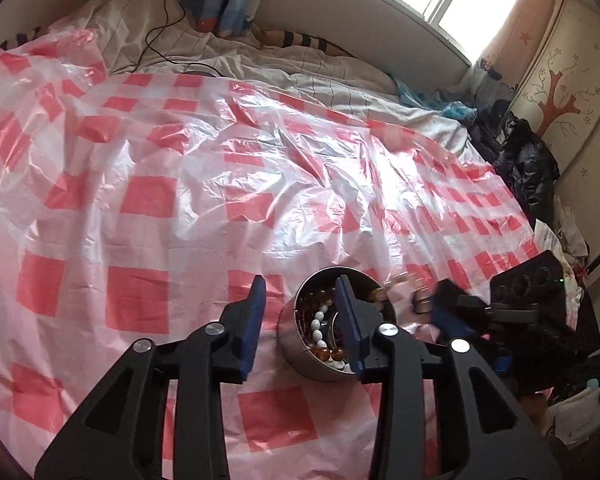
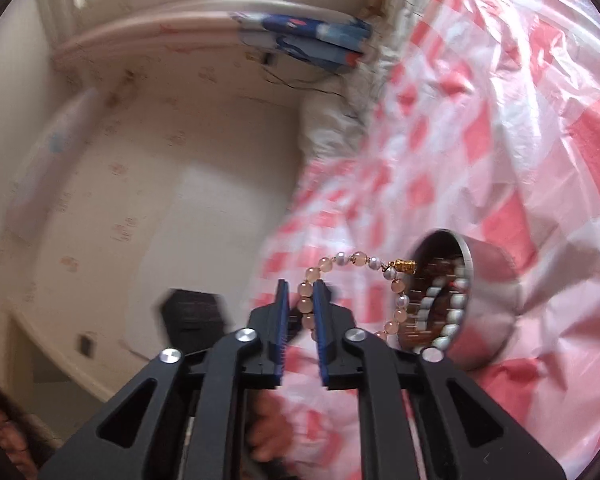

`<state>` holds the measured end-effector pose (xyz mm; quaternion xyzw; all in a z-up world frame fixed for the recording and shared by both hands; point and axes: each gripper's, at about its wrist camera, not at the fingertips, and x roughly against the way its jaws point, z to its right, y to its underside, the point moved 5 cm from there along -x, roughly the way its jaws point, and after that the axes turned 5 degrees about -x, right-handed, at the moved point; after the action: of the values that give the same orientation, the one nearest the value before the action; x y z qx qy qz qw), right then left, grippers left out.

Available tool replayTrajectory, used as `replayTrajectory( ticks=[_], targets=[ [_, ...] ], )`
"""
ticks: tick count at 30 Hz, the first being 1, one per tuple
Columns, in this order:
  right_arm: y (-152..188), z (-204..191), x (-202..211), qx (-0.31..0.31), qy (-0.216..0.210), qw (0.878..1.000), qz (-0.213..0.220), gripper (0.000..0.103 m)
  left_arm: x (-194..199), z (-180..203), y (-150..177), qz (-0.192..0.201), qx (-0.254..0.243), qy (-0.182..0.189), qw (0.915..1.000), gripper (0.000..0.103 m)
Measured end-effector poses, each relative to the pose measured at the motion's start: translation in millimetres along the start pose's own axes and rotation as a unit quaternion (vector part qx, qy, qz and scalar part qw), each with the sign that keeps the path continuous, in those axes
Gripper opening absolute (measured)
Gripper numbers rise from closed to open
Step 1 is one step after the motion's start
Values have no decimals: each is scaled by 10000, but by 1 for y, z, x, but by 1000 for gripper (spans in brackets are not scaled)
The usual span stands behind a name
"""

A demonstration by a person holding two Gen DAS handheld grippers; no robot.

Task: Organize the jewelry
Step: 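Open the right gripper over the tin to drop the peach bracelet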

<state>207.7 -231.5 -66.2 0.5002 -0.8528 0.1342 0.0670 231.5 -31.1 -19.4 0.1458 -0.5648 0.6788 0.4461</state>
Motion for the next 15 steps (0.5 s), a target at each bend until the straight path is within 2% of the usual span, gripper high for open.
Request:
replayTrajectory(
  ticks=[1,4,6,12,15],
  targets=[
    [0,4,-5,-13,172,9998,-16,46,3,-5,1,-1,62,25,10000,38],
    [2,11,-13,-83,357,9993,-82,46,12,-13,4,-5,142,34,9999,40],
    [1,9,-9,-5,359,9994,-23,46,19,-17,7,44,177,17,9998,48],
    [2,3,-1,77,310,9994,145,55,27,-22,14,71,220,-42,9997,57],
    [6,-7,9,307,514,9980,224,57,28,-22,19,8,155,-63,9999,58]
  ],
)
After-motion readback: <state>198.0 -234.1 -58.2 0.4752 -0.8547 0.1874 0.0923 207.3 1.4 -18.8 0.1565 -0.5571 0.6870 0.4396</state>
